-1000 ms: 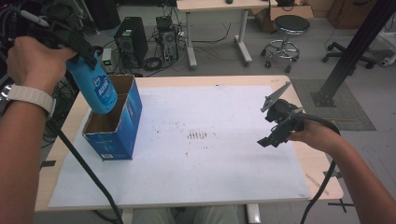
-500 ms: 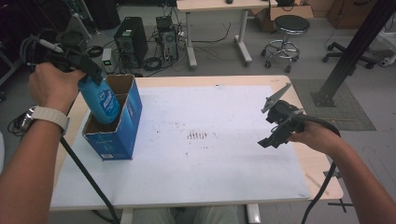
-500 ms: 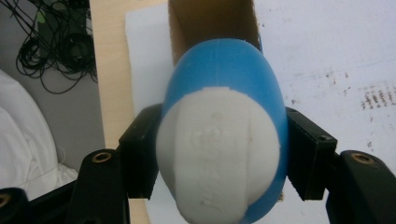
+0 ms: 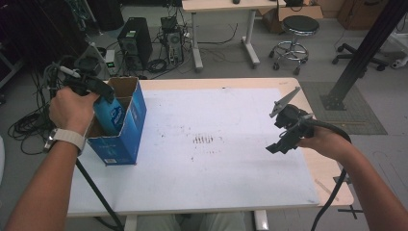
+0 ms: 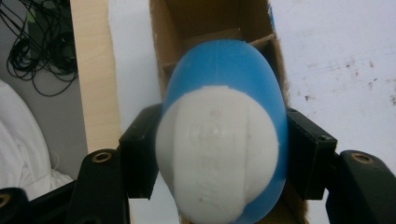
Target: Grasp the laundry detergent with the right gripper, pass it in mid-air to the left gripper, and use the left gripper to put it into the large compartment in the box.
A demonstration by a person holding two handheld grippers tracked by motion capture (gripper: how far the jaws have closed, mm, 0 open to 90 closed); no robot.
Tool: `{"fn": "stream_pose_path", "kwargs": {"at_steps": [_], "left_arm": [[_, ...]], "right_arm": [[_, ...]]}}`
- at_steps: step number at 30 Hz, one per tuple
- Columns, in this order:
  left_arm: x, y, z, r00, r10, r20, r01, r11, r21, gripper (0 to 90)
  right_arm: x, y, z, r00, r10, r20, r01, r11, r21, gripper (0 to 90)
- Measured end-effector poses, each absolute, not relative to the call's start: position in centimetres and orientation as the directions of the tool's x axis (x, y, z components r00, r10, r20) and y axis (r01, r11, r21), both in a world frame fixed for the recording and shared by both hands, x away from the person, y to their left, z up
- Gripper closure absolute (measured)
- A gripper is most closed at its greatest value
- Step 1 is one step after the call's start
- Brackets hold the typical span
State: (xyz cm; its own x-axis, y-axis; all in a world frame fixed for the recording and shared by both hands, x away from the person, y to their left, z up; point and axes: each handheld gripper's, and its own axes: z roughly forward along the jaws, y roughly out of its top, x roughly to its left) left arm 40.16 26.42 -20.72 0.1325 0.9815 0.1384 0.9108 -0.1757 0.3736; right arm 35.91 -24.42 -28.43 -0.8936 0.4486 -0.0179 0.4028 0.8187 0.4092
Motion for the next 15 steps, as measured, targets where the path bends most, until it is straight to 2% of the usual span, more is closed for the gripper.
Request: {"fn": "stream_pose_path", "kwargs": {"at_steps": [15], "left_arm": [[40.5, 26.1, -25.0, 0.146, 0.977, 0.155, 0.924, -0.191, 0.331, 38.5]], "right_arm": [[35.9, -24.4, -28.8, -0.89, 0.456, -0.009, 0.414, 0.817, 0.402, 4.5]]}}
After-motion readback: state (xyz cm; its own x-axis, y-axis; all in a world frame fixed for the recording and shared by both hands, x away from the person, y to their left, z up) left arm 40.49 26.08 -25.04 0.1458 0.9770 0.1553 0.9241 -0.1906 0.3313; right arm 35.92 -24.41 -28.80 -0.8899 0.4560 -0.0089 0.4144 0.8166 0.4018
